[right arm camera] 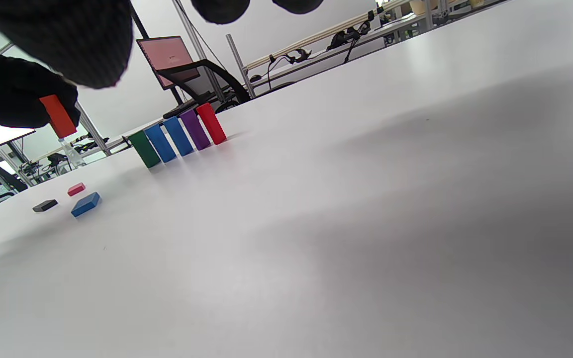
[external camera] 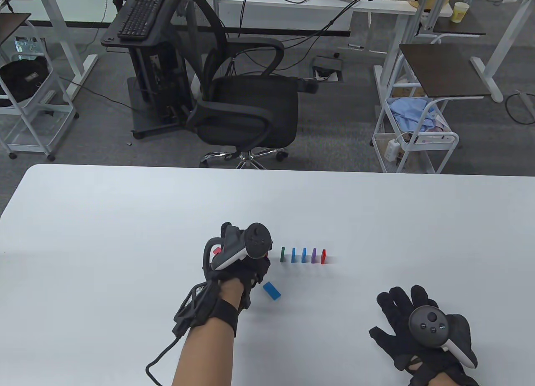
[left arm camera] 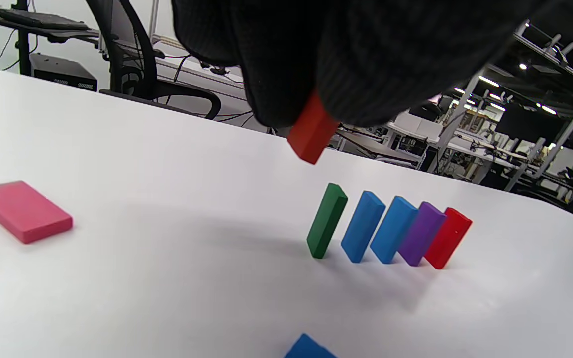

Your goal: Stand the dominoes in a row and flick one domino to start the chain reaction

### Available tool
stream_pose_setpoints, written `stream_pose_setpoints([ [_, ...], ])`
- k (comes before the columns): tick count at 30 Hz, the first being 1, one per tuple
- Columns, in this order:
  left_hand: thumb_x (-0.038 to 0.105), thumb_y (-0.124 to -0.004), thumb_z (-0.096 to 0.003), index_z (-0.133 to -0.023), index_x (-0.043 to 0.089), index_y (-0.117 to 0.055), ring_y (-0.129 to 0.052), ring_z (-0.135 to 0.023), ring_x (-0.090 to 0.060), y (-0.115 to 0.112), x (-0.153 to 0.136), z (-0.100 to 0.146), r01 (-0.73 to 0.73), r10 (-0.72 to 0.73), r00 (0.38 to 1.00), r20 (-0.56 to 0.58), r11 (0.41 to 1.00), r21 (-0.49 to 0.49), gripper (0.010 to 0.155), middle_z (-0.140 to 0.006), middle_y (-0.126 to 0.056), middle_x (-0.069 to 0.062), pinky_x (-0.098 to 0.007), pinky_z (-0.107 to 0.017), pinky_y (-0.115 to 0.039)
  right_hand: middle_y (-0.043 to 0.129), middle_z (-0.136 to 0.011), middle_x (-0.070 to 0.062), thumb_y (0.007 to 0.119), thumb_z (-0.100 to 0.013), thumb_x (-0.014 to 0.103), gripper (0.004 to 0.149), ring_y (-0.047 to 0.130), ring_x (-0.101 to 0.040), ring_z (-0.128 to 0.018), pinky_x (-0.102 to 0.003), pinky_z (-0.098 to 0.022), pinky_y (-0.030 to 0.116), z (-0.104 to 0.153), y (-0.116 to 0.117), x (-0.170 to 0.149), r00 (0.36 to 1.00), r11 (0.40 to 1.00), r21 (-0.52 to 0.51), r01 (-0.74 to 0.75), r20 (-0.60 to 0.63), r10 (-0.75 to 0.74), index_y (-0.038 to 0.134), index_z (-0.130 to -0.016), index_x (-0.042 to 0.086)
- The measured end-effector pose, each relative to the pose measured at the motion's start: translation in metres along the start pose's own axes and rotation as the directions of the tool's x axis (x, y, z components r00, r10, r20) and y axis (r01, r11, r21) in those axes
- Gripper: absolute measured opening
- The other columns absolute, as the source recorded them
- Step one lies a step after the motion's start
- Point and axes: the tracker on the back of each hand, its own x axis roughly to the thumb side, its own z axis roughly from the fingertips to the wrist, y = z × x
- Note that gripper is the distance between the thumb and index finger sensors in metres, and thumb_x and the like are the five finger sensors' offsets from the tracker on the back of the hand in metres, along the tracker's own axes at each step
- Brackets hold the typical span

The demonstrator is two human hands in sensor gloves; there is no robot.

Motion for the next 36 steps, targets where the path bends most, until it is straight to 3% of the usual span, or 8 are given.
stream_pose_setpoints([
  [15,0.033,-0.09,-0.0428,-0.092,0.026,-0.063,-0.063,-0.099,-0.026,-0.036,-0.009,-0.036,-0.098,0.095,0.993,-0.069,0.994,-0.038,0.056,-0.095,-0.085,-0.002,-0.068,-0.071,-0.017,0.019,-0.116,-0.011,0.076,-0.049,0.058,0.074,-0.009,-0.044,-0.096,-0.065,-0.068,-0.001,-0.001,-0.002,-0.003,1.0,1.0,0.003,0.022,-0.012,-0.022,0.034,-0.104,0.03],
  [36,0.033,-0.09,-0.0429,-0.092,0.025,-0.063,-0.063,-0.098,-0.027,-0.059,-0.015,-0.051,-0.1,0.09,0.988,-0.124,0.992,-0.081,0.057,-0.093,-0.085,-0.003,-0.069,-0.071,-0.017,0.019,-0.116,-0.011,0.076,-0.05,0.057,0.074,-0.009,-0.044,-0.096,-0.065,-0.068,-0.001,-0.002,-0.004,-0.005,1.0,1.0,0.008,0.023,-0.013,-0.023,0.034,-0.104,0.03],
])
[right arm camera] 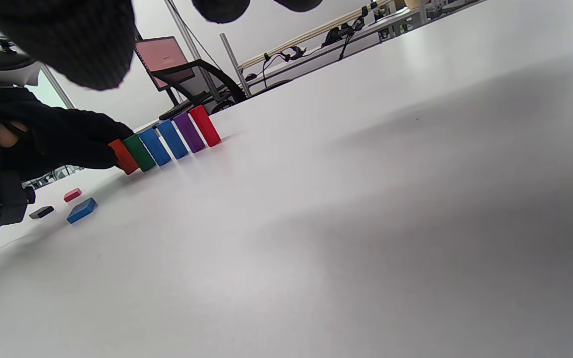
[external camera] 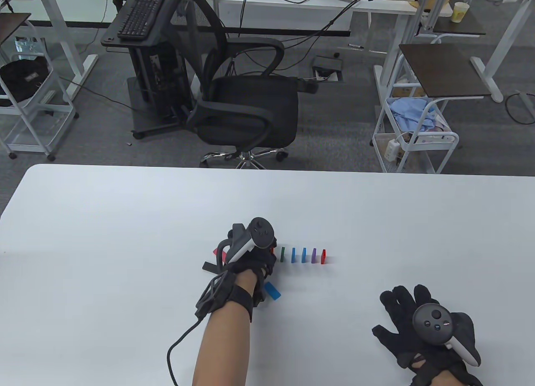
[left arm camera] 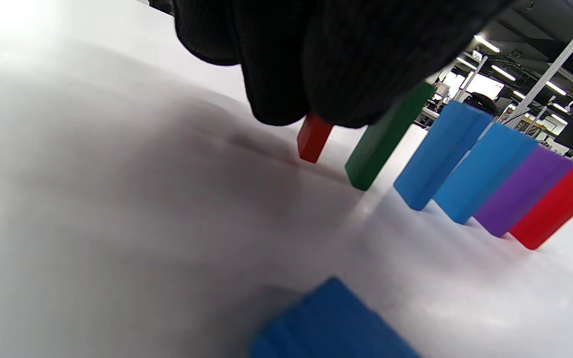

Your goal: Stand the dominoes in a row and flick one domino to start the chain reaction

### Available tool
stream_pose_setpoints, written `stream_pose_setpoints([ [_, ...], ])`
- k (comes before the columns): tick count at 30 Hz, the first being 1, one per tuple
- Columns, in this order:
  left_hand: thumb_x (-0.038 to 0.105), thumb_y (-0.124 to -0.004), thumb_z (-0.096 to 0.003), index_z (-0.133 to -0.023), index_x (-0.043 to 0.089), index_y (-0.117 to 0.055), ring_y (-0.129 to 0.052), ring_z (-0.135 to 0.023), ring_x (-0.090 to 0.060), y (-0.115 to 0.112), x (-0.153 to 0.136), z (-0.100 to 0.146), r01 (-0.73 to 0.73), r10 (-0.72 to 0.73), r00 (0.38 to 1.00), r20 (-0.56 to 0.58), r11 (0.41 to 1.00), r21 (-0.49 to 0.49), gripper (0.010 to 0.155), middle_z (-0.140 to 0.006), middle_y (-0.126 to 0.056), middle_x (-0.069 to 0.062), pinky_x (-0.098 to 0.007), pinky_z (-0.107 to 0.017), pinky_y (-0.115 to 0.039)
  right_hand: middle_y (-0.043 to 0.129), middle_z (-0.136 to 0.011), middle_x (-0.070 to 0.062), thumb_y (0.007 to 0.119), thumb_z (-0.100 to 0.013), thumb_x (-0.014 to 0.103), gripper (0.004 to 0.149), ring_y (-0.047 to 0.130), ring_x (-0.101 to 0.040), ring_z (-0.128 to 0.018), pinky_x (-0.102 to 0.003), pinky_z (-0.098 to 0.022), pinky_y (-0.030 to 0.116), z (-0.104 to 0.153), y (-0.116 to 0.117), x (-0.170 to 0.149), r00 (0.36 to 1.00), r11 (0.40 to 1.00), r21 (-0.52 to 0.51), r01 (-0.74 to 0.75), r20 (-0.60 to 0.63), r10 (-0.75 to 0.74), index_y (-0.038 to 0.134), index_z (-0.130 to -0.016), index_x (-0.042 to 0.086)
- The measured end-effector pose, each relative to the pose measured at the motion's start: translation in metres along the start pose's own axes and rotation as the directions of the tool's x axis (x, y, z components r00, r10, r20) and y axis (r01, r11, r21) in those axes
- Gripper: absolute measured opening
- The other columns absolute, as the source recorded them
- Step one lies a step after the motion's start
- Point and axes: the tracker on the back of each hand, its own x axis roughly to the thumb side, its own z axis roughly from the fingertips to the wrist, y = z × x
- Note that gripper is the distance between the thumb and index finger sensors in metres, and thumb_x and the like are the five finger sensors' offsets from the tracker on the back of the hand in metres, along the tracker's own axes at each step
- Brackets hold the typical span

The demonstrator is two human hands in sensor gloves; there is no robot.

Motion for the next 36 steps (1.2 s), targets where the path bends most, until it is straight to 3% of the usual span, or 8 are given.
stream_pose_setpoints([
  [16,0.033,-0.089,-0.0432,-0.093,0.026,-0.06,-0.064,-0.098,-0.027,-0.003,0.002,0.0,0.01,-0.01,1.0,-0.013,1.0,-0.022,0.058,-0.093,-0.083,-0.002,-0.069,-0.071,-0.017,0.019,-0.116,-0.011,0.076,-0.05,0.057,0.074,-0.009,-0.045,-0.096,-0.065,-0.068,0.0,0.0,0.0,-0.001,1.0,1.0,0.013,0.016,-0.001,-0.016,0.034,-0.104,0.03],
  [22,0.034,-0.09,-0.0431,-0.097,0.025,-0.052,-0.061,-0.1,-0.03,-0.003,0.001,0.002,0.013,-0.014,1.0,-0.024,0.999,-0.043,0.067,-0.099,-0.075,-0.003,-0.07,-0.07,-0.015,0.019,-0.116,-0.011,0.076,-0.05,0.057,0.074,-0.009,-0.044,-0.096,-0.065,-0.068,0.0,0.0,0.0,-0.002,1.0,1.0,0.017,0.02,0.0,-0.02,0.034,-0.104,0.03],
  [28,0.036,-0.091,-0.0421,-0.1,0.024,-0.047,-0.053,-0.104,-0.032,0.005,0.0,0.016,0.031,-0.032,0.999,-0.02,0.999,-0.036,0.074,-0.107,-0.065,-0.005,-0.071,-0.069,-0.013,0.019,-0.116,-0.011,0.076,-0.05,0.057,0.074,-0.009,-0.044,-0.096,-0.065,-0.068,0.0,0.0,0.0,-0.002,1.0,1.0,0.014,0.023,0.0,-0.023,0.033,-0.104,0.03],
  [36,0.037,-0.09,-0.0426,-0.101,0.024,-0.048,-0.049,-0.106,-0.032,0.022,0.003,0.044,0.079,-0.079,0.997,0.011,0.997,-0.012,0.073,-0.109,-0.061,-0.005,-0.071,-0.069,-0.011,0.018,-0.116,-0.011,0.076,-0.05,0.057,0.074,-0.009,-0.045,-0.096,-0.065,-0.068,0.0,0.0,0.0,-0.003,1.0,1.0,0.017,0.025,-0.004,-0.025,0.033,-0.104,0.03],
])
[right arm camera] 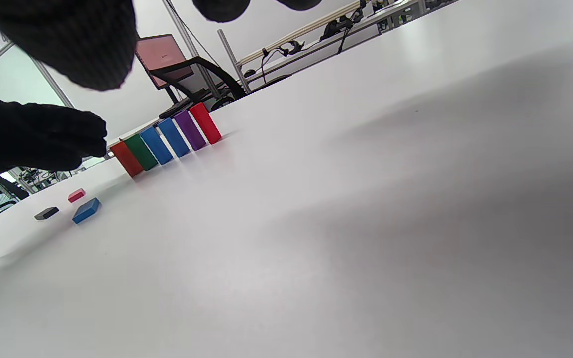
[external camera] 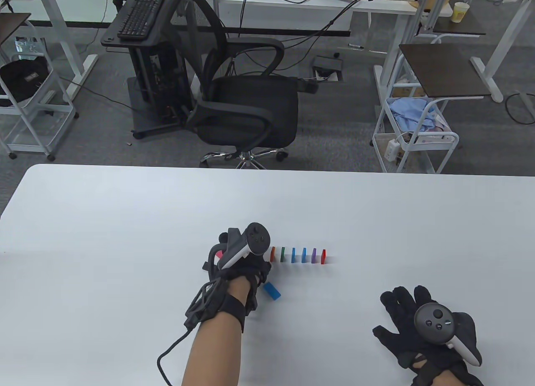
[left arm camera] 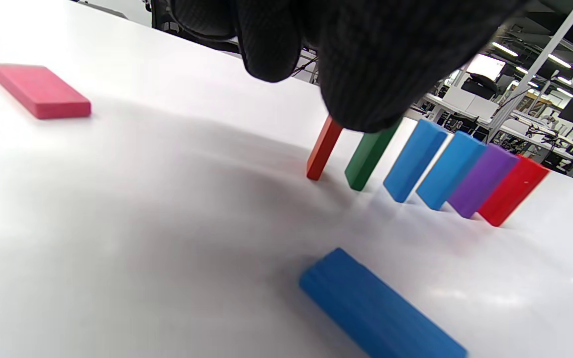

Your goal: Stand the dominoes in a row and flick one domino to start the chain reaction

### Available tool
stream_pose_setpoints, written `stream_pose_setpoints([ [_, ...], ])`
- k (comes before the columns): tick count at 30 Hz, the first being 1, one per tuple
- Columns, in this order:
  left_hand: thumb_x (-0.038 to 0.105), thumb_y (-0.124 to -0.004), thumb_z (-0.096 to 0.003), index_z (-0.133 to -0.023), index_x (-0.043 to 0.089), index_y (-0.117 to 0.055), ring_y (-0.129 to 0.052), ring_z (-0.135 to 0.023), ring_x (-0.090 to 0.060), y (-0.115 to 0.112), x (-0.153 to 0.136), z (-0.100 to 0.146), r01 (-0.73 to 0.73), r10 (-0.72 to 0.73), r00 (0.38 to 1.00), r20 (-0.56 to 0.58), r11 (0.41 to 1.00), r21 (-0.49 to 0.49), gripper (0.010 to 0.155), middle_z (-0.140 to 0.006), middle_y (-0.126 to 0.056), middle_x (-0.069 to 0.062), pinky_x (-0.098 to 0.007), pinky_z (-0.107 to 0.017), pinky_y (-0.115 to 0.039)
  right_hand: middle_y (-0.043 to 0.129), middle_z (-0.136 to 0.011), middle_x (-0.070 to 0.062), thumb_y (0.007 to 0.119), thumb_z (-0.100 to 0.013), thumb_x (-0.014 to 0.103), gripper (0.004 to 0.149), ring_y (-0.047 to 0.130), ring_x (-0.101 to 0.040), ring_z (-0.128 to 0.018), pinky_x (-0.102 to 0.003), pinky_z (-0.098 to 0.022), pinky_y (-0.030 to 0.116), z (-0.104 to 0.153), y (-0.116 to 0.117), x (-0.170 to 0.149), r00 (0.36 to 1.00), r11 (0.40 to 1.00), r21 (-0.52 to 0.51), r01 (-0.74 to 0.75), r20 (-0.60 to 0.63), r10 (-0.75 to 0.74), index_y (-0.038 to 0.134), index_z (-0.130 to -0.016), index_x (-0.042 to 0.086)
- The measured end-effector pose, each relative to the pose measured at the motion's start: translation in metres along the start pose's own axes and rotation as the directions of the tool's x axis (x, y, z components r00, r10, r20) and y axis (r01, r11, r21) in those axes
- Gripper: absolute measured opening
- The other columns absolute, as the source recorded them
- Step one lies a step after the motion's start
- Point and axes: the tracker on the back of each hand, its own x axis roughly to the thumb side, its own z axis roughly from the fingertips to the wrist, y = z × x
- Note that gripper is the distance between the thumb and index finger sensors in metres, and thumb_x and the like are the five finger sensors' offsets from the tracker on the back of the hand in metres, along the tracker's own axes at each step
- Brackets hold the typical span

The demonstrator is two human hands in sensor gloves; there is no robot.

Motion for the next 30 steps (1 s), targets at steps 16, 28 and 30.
stream_pose_setpoints([
  [16,0.039,-0.091,-0.0414,-0.099,0.028,-0.056,-0.046,-0.107,-0.032,-0.013,0.028,0.031,0.235,-0.227,0.962,0.148,0.971,-0.037,0.068,-0.11,-0.061,-0.004,-0.07,-0.07,-0.013,0.019,-0.116,-0.011,0.076,-0.05,0.057,0.074,-0.009,-0.045,-0.096,-0.065,-0.068,0.0,0.001,0.001,0.0,1.0,1.0,0.006,0.006,0.011,-0.006,0.033,-0.104,0.03],
  [28,0.032,-0.092,-0.0423,-0.096,0.034,-0.061,-0.042,-0.109,-0.03,-0.047,0.044,0.026,0.398,-0.373,0.903,0.213,0.913,-0.091,0.062,-0.11,-0.062,0.003,-0.069,-0.07,-0.014,0.018,-0.116,-0.011,0.076,-0.05,0.057,0.074,-0.009,-0.045,-0.096,-0.065,-0.068,0.0,0.0,0.002,0.0,1.0,1.0,0.011,0.007,0.02,-0.007,0.034,-0.104,0.03],
  [30,0.032,-0.092,-0.0424,-0.096,0.034,-0.061,-0.042,-0.109,-0.03,-0.049,0.045,0.025,0.4,-0.376,0.903,0.209,0.912,-0.091,0.062,-0.11,-0.062,0.003,-0.069,-0.07,-0.014,0.019,-0.116,-0.011,0.076,-0.05,0.057,0.074,-0.009,-0.045,-0.096,-0.065,-0.068,0.0,0.0,0.002,0.001,1.0,1.0,0.012,0.005,0.022,-0.006,0.034,-0.104,0.029],
])
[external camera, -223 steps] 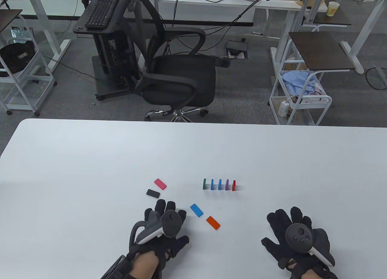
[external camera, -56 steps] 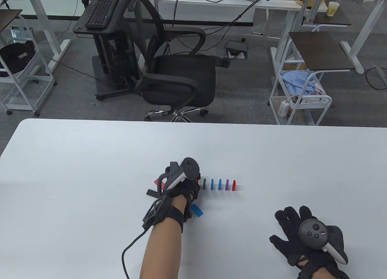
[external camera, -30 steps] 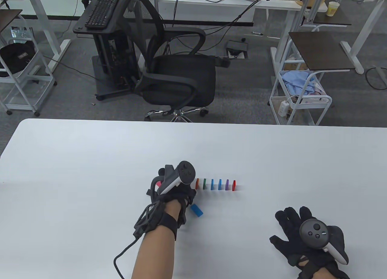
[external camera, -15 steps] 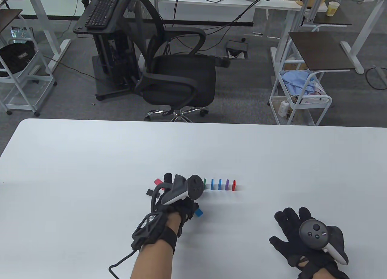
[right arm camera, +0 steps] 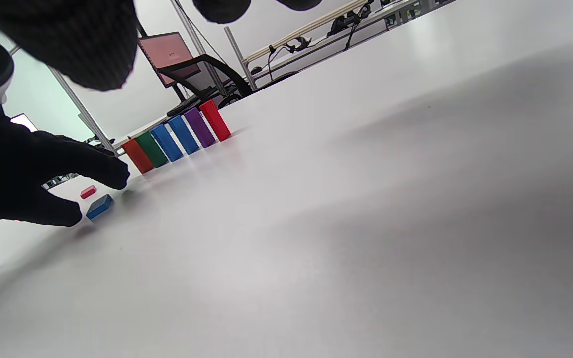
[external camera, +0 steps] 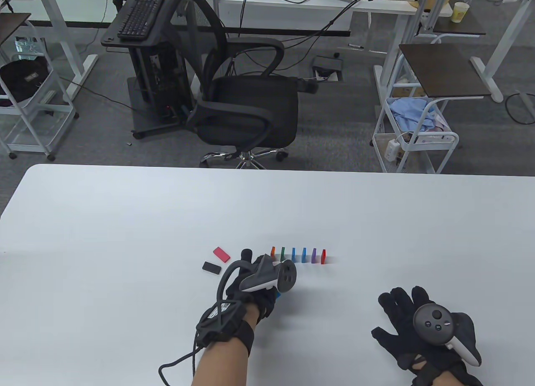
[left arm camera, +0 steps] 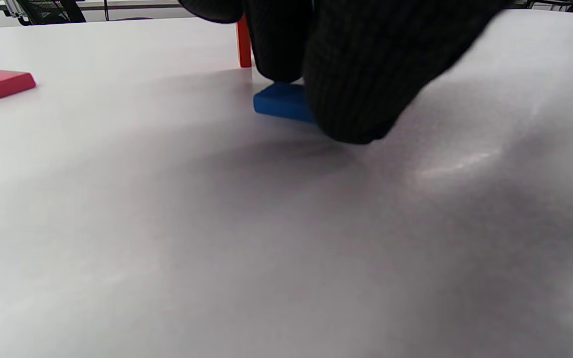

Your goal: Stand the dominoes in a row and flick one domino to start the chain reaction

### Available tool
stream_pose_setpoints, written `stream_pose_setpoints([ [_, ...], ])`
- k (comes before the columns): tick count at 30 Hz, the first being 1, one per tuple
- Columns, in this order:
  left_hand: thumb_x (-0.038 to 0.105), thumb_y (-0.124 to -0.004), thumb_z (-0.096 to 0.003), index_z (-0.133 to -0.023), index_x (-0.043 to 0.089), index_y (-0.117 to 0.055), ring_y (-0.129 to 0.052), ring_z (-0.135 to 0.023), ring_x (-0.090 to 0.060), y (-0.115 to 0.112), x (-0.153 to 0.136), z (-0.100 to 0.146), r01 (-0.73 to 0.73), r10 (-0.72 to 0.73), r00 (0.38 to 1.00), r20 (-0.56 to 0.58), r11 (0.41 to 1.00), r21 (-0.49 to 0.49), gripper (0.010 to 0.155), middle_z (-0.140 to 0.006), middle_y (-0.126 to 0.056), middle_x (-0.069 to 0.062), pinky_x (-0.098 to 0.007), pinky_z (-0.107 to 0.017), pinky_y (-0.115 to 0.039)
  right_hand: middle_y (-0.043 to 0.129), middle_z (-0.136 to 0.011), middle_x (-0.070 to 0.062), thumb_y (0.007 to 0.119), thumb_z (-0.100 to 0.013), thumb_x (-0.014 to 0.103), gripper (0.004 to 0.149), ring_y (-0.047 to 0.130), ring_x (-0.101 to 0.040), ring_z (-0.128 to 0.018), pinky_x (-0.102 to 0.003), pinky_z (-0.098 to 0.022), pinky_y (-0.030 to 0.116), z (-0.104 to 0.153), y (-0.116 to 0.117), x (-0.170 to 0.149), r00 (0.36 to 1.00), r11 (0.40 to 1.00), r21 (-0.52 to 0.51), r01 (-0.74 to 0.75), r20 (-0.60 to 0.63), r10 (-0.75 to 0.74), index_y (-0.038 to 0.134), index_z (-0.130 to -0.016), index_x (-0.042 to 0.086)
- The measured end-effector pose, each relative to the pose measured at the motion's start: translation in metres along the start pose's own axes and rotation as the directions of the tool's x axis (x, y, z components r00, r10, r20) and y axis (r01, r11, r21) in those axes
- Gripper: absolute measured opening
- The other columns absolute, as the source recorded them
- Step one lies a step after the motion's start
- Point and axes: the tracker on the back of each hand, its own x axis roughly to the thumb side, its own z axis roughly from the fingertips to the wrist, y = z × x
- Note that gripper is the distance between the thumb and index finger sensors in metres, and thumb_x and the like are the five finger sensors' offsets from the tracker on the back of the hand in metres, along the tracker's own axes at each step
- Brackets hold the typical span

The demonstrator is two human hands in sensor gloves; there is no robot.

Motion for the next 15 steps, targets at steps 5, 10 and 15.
stream_pose_setpoints([
  [5,0.032,-0.092,-0.0427,-0.096,0.034,-0.062,-0.042,-0.109,-0.03,0.0,0.003,-0.003,0.048,-0.048,0.999,0.02,0.999,-0.011,0.061,-0.109,-0.062,0.003,-0.069,-0.07,-0.013,0.019,-0.116,-0.011,0.076,-0.05,0.057,0.074,-0.009,-0.045,-0.096,-0.065,-0.068,0.0,0.0,0.001,0.0,1.0,1.0,0.002,0.0,0.0,0.0,0.034,-0.104,0.029],
  [10,0.033,-0.092,-0.0427,-0.093,0.036,-0.066,-0.046,-0.108,-0.029,0.001,0.006,-0.003,0.103,-0.103,0.994,0.034,0.995,0.012,0.057,-0.106,-0.067,0.005,-0.069,-0.071,-0.014,0.019,-0.116,-0.011,0.076,-0.05,0.057,0.074,-0.009,-0.045,-0.096,-0.065,-0.068,0.0,-0.001,0.001,0.0,1.0,1.0,0.007,-0.004,-0.002,0.004,0.034,-0.104,0.029],
  [15,0.034,-0.091,-0.0425,-0.092,0.035,-0.068,-0.058,-0.104,-0.026,0.002,0.012,-0.004,0.176,-0.178,0.982,0.059,0.984,0.034,0.055,-0.097,-0.079,0.006,-0.068,-0.071,-0.018,0.018,-0.116,-0.011,0.076,-0.05,0.057,0.074,-0.009,-0.045,-0.096,-0.065,-0.068,0.0,-0.001,0.002,0.0,1.0,1.0,0.015,-0.007,-0.006,0.007,0.034,-0.104,0.029],
])
